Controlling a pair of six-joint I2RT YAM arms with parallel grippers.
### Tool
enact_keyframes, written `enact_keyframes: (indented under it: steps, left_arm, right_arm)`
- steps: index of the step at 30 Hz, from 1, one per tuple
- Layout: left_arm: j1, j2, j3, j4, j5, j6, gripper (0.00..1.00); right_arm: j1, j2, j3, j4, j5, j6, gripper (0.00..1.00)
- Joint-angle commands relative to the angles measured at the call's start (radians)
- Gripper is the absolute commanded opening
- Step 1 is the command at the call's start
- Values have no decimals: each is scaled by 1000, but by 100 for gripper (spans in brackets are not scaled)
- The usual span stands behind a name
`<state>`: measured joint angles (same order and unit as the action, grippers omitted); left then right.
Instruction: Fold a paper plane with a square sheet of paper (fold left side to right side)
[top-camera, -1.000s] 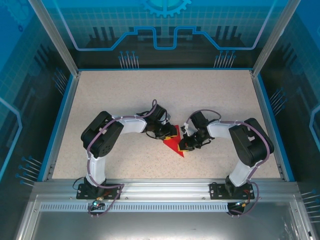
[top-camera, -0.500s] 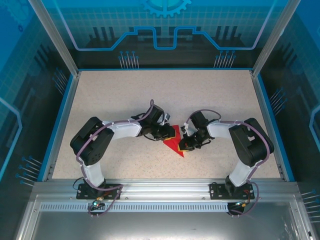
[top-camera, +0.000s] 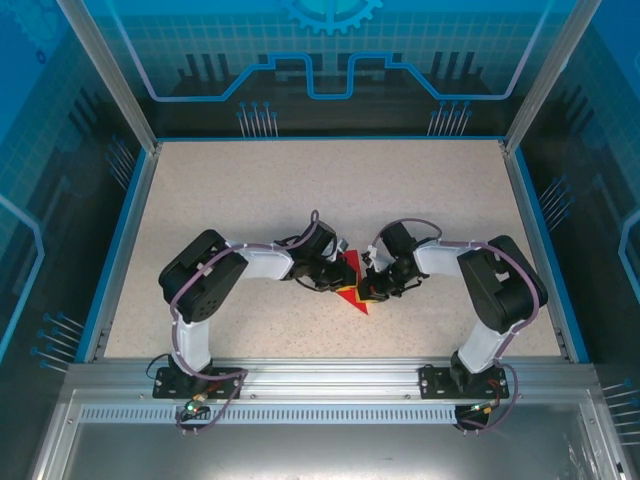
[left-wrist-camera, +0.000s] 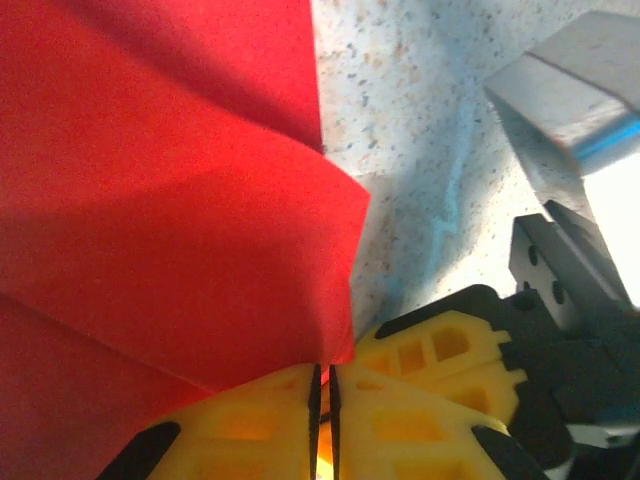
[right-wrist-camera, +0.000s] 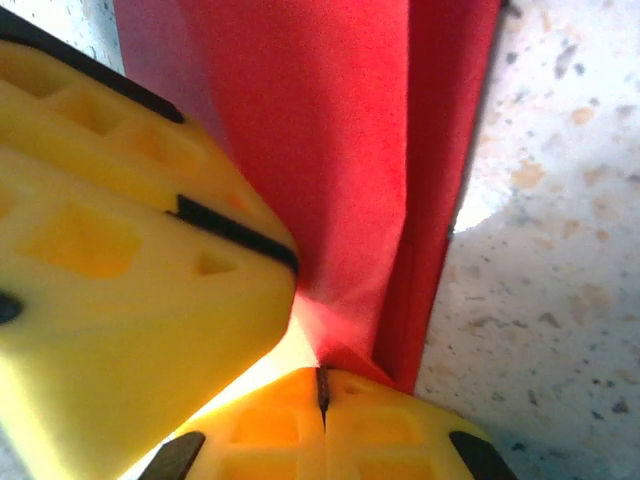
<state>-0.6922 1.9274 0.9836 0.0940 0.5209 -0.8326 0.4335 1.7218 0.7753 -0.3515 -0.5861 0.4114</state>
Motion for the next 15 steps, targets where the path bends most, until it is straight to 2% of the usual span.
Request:
enact_keyframes:
  steps: [1,9,15]
  left_arm:
    - [-6,34,14,-46,-7,13,13]
    - [16,72,85,-196,-108,120,10]
    - [76,79,120,-226,-117,197,10]
  right_arm:
    - [-12,47,-20,-80,193,-1,0]
    - [-7,40,-18,-111,225,-2,0]
    - [-2,41,-22,-119,239,-4,0]
